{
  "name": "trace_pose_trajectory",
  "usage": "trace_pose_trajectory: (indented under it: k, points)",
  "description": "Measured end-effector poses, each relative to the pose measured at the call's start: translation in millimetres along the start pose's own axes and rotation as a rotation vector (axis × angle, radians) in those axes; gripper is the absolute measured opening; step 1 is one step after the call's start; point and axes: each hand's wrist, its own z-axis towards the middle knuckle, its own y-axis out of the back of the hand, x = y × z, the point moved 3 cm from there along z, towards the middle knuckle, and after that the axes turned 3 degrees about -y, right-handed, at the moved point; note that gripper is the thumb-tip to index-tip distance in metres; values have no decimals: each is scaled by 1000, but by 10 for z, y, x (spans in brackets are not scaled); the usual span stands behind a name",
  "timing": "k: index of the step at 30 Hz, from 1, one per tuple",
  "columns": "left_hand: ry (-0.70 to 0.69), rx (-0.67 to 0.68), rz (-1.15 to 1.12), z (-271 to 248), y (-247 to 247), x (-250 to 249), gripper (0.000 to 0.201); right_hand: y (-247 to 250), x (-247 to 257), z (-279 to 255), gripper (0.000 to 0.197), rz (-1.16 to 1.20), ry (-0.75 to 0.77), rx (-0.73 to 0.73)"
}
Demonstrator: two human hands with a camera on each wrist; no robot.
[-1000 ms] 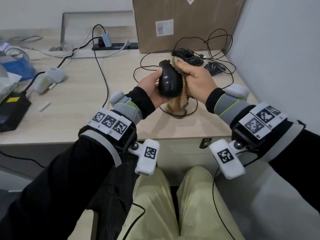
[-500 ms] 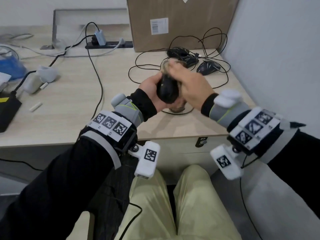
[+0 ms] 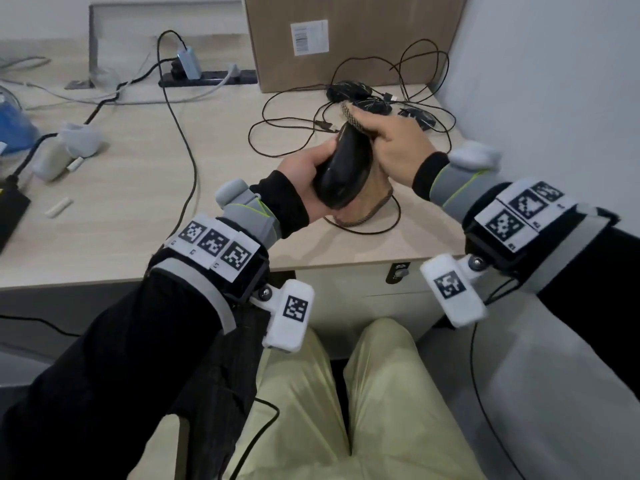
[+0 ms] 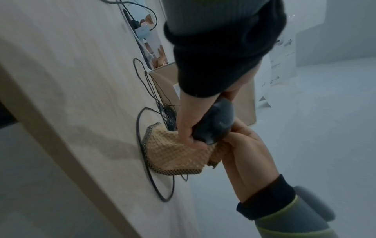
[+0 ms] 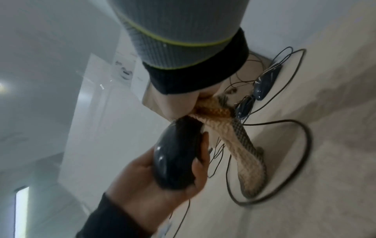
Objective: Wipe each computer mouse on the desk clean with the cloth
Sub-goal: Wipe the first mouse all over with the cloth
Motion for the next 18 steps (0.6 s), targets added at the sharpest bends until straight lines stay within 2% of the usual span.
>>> trace_pose_trajectory:
  k: [3, 5, 8, 10, 13, 18]
  points:
    - [-15, -69, -70, 84, 13, -76, 28, -96, 121, -209, 64, 30, 184, 30]
    - [-18, -90, -88, 143, 49, -101, 34, -195, 139, -402, 65, -62, 281, 73]
    - [-49, -89, -79, 191, 115, -113, 42, -336, 67, -583, 50, -241, 439, 93]
    - [-84, -132, -66, 183, 134, -142, 37, -308, 18, -593, 50, -213, 420, 66]
    - [-124, -218, -63, 159, 159, -188, 36, -204, 15, -554, 60, -64, 305, -10]
    - [-189, -148, 0, 108, 90, -190, 24, -200, 75, -564, 58, 3, 307, -85]
